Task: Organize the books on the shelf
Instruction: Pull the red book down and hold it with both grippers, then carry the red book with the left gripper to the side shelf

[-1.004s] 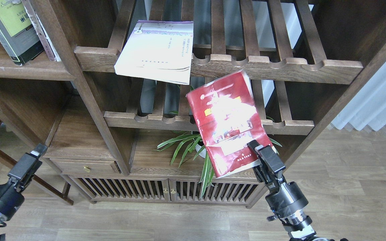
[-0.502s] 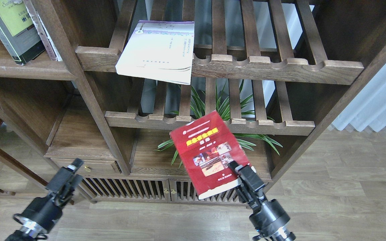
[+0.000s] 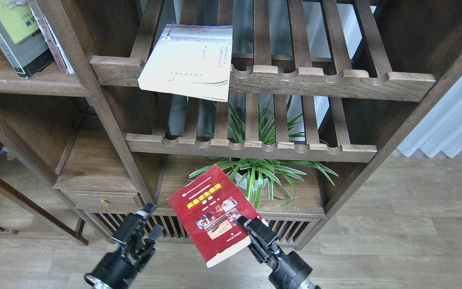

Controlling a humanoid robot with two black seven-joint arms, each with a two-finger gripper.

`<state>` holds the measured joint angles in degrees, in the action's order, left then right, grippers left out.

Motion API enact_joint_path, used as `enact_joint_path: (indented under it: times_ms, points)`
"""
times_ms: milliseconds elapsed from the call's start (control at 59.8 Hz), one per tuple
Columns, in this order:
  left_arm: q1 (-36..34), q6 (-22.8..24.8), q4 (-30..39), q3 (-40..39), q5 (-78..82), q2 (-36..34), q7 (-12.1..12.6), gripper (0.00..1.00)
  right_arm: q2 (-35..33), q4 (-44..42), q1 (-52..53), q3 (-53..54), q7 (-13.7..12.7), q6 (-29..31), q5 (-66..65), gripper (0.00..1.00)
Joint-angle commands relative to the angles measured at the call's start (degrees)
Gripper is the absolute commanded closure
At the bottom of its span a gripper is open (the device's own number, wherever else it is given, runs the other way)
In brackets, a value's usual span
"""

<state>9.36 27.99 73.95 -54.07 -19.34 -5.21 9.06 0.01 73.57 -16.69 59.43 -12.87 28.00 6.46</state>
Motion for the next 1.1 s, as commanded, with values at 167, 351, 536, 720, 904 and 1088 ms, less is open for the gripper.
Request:
enact_joint_path:
  times_ms: [167,351,536,720,904,1088]
  points:
    - [-1.4,0.0,-1.1,4.4,-0.1,1.4,-0.1,0.16,0.0,0.0,-0.1,-1.2,-1.4,0.0,0.0,0.95]
    - [-2.7,0.0,-1.1,5.1,-0.1,2.1,-0.1,0.24,0.0,-0.2,-0.4,-1.5,-2.5,0.0,-1.0,0.95]
    - [-3.9,0.0,-2.1,6.3,-0.2,2.0,0.1,0.49,0.0,-0.5,-0.7,-1.5,-2.7,0.0,-1.3,0.95]
    - [-4.0,0.0,-2.0,6.8,-0.2,1.5,0.2,0.93,0.0,-0.7,-0.8,-1.5,-2.8,0.0,-1.4,0.88]
    - [-4.1,0.0,-1.1,6.3,-0.2,-0.1,0.7,0.95,0.0,-0.6,-0.7,-3.1,-2.9,0.0,-6.6,0.28]
    - [-3.4,0.0,0.9,4.1,-0.1,-5.7,1.7,0.96,0.0,-0.6,-0.7,-2.7,-2.2,0.0,-9.0,0.0]
